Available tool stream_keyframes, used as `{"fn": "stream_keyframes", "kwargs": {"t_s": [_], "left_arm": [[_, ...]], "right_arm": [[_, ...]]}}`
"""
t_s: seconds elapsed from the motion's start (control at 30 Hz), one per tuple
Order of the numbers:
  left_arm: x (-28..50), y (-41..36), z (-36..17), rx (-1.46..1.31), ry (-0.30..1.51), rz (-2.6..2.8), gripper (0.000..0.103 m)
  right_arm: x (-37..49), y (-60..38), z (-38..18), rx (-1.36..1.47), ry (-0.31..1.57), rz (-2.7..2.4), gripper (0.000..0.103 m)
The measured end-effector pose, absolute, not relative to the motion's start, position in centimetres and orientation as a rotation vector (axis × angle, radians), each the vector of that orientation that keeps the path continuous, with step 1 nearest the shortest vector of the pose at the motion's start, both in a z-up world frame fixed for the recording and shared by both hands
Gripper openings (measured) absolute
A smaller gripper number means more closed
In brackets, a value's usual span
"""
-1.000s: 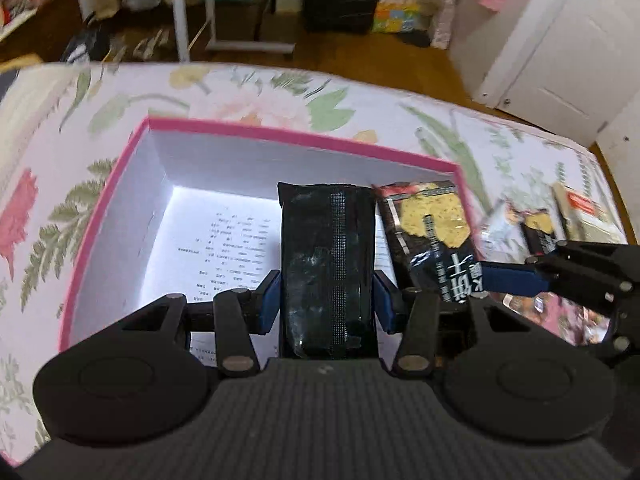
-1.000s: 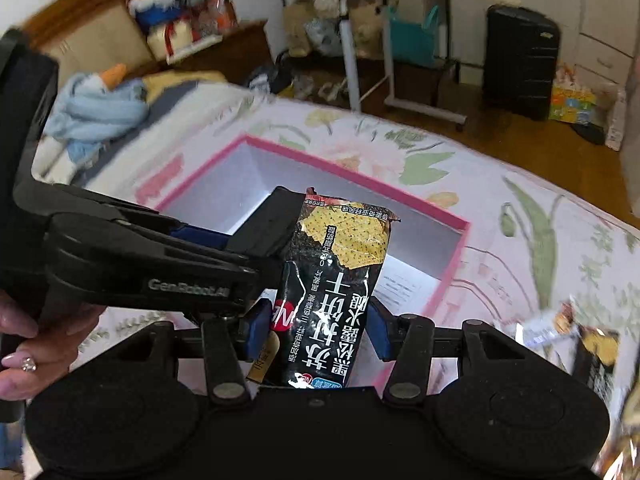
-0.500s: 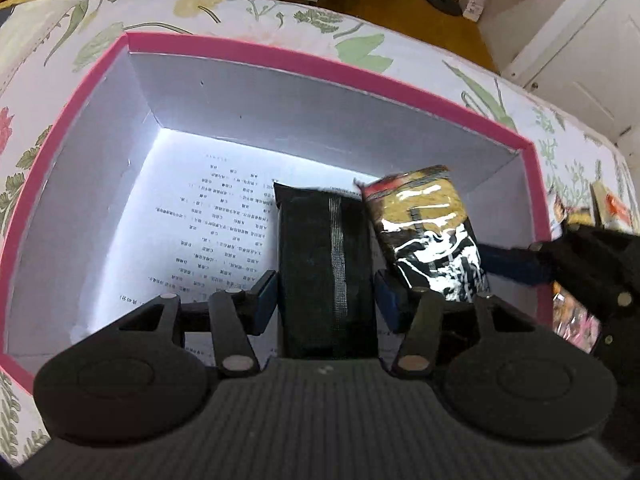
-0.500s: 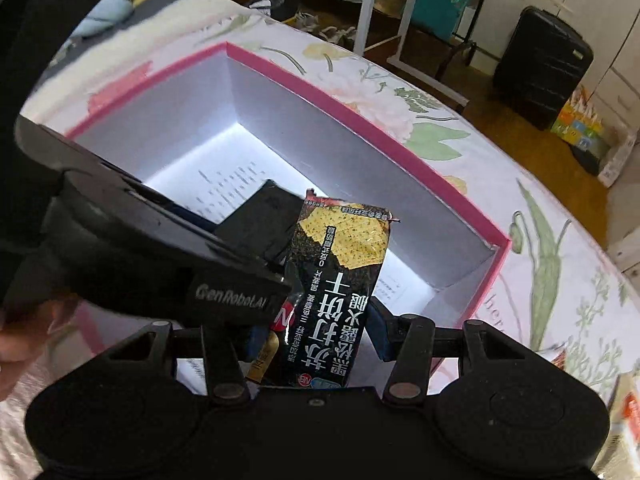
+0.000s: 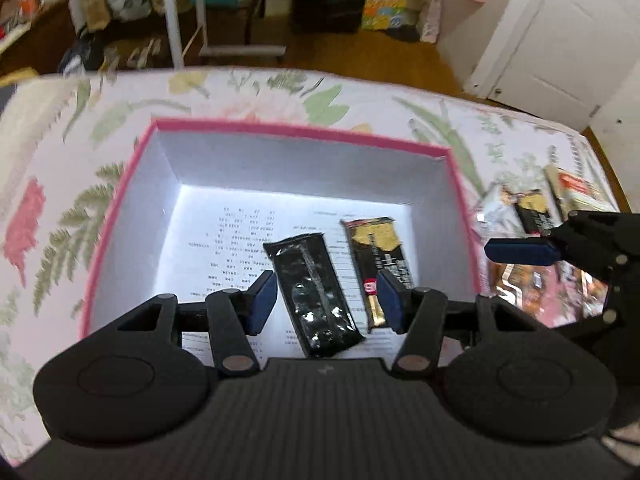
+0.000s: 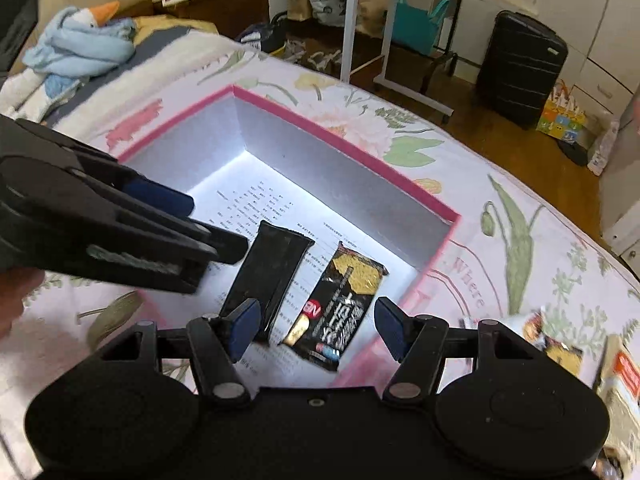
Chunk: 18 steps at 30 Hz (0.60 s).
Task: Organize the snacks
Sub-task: 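Open both grippers to drop the bar and biscuit pack into the box, then move the left gripper back toward the bag of coated nuts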
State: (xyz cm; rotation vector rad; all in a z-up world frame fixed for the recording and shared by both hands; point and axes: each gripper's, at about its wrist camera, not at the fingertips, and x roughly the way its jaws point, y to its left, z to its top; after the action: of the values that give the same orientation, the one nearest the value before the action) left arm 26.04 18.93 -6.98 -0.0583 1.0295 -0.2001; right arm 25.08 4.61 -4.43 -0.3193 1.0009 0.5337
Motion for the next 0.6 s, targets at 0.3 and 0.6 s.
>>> {"fn": "stream_keyframes", "kwargs": {"t_s": [0.3,0.6], "left_arm": [[19.7,14.7,-0.3,0.171,0.927,-0.303,0.059],[16.1,9.0,2.1,0.241,0.879,-0.441,0.066]], "right_arm": [[19.7,-1.9,2.0,-0.251,0.987,0.488,0.072],[15.6,-10.6,5.2,-0.128,0.980,0.469,0.076]]}}
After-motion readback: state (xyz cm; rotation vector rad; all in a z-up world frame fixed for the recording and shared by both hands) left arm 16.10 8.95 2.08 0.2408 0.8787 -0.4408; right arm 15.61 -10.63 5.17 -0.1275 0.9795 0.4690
